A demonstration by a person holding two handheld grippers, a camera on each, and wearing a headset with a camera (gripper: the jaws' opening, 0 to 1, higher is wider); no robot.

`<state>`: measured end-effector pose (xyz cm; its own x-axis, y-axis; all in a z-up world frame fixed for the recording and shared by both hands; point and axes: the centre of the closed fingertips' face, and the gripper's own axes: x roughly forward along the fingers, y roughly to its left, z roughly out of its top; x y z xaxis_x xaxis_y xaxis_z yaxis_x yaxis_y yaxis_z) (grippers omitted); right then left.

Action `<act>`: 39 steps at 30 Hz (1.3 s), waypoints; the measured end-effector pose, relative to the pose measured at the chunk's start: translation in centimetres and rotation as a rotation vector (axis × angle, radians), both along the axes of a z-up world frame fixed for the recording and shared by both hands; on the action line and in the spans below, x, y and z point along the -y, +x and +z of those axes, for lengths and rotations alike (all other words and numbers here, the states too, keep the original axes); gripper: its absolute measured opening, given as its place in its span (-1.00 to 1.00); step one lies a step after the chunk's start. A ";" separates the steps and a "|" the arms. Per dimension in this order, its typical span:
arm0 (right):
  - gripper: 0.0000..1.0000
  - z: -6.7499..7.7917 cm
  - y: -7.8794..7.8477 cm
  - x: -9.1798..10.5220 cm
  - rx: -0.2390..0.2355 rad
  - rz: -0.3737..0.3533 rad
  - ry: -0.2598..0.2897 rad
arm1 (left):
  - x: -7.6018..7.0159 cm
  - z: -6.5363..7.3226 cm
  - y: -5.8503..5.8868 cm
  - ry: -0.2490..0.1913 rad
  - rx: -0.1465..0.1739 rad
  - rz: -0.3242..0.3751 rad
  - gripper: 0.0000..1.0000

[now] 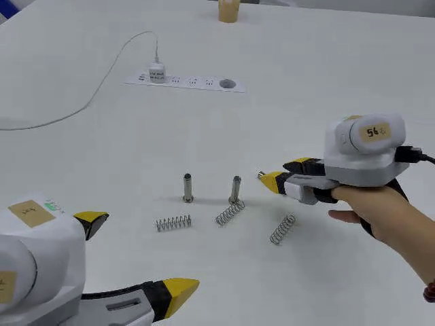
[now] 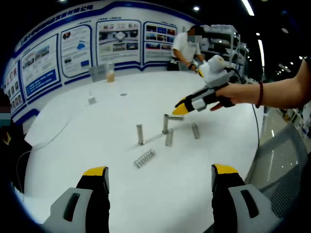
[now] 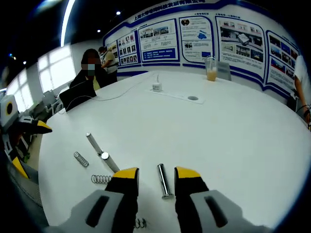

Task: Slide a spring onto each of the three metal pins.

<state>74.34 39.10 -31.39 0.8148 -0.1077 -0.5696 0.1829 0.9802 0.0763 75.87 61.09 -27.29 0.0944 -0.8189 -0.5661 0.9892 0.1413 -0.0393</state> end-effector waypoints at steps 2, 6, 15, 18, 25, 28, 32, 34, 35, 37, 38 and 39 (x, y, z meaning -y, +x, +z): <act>-0.43 -0.3 0.2 0.1 -0.006 -0.003 0.002 | 0.1 0.0 0.0 0.000 0.003 -0.003 0.77; -0.50 -1.0 0.7 0.1 -0.021 0.005 0.001 | 0.3 -0.1 0.0 0.002 0.007 -0.018 0.76; -0.66 -2.2 1.3 0.1 -0.058 0.030 -0.016 | 0.6 -0.6 -0.1 0.013 -0.001 -0.041 0.76; -0.67 -2.5 1.5 0.4 -0.057 0.021 -0.007 | 0.7 -0.8 -0.1 0.015 -0.002 -0.044 0.76; -0.72 -2.8 1.6 0.4 -0.072 0.030 -0.020 | 0.7 -1.0 -0.1 0.017 -0.003 -0.048 0.75; -0.73 -3.0 1.4 0.6 -0.083 0.025 -0.027 | 0.7 -1.1 -0.1 0.017 -0.016 -0.040 0.75; -0.78 -3.1 1.3 0.7 -0.081 0.022 -0.022 | 0.6 -1.1 -0.2 0.017 -0.017 -0.045 0.74; -0.80 -3.1 1.4 0.7 -0.082 0.029 -0.024 | 0.6 -1.1 -0.2 0.018 -0.013 -0.046 0.74; -0.81 -3.1 1.3 0.7 -0.086 0.030 -0.024 | 0.6 -1.1 -0.2 0.019 -0.015 -0.045 0.74; -0.81 -3.1 1.3 0.6 -0.086 0.028 -0.014 | 0.6 -1.1 -0.3 0.018 -0.014 -0.044 0.74; -0.82 -3.1 1.3 0.5 -0.086 0.029 -0.011 | 0.6 -1.1 -0.3 0.019 -0.013 -0.045 0.74; -0.82 -3.1 1.3 0.5 -0.085 0.027 -0.006 | 0.5 -1.1 -0.4 0.020 -0.013 -0.046 0.74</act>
<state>75.66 38.60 -34.48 0.7661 -0.0900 -0.6363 0.1616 0.9853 0.0552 75.51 60.55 -28.38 0.0499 -0.8106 -0.5835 0.9940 0.0970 -0.0498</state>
